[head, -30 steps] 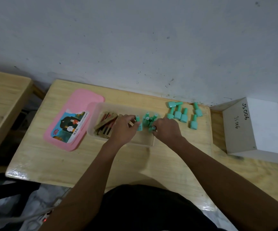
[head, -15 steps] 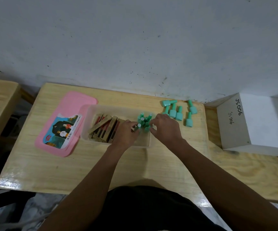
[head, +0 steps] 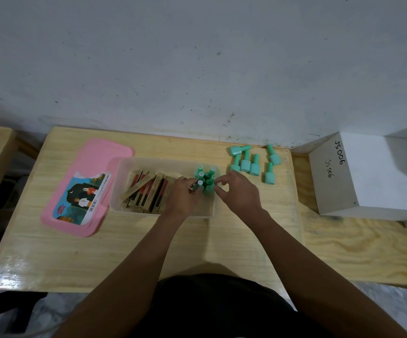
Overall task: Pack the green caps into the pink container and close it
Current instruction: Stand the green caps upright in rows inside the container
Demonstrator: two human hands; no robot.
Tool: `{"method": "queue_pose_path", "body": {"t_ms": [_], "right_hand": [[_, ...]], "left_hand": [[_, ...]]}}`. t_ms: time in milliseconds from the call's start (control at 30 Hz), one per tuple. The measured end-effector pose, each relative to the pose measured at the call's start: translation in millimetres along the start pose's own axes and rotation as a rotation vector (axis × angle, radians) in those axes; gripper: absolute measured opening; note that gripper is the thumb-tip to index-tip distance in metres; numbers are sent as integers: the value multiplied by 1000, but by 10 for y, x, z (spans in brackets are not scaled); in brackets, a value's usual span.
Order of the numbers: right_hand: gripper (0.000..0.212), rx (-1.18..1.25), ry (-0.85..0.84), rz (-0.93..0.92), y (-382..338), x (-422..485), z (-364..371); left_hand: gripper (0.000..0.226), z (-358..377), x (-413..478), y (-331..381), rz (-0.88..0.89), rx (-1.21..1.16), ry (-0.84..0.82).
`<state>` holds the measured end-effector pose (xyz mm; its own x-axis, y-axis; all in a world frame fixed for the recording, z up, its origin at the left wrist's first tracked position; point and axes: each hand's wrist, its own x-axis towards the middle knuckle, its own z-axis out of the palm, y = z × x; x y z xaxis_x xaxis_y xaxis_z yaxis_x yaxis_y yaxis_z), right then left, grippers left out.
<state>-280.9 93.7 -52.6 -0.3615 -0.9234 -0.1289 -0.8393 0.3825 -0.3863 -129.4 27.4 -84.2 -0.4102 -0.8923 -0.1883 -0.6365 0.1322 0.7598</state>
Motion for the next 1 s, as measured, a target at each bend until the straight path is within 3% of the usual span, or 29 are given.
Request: {"method": "queue_pose_path", "body": {"t_ms": [600, 800, 1000], "right_hand": [[25, 141, 28, 80, 161, -36, -115], [22, 223, 135, 266, 680, -109, -322], [30, 335, 86, 491, 1322, -75, -342]], "left_hand": [[29, -10, -2, -22, -71, -33, 50], [22, -107, -108, 315, 135, 41, 226], [20, 218, -19, 922, 301, -75, 91]]}}
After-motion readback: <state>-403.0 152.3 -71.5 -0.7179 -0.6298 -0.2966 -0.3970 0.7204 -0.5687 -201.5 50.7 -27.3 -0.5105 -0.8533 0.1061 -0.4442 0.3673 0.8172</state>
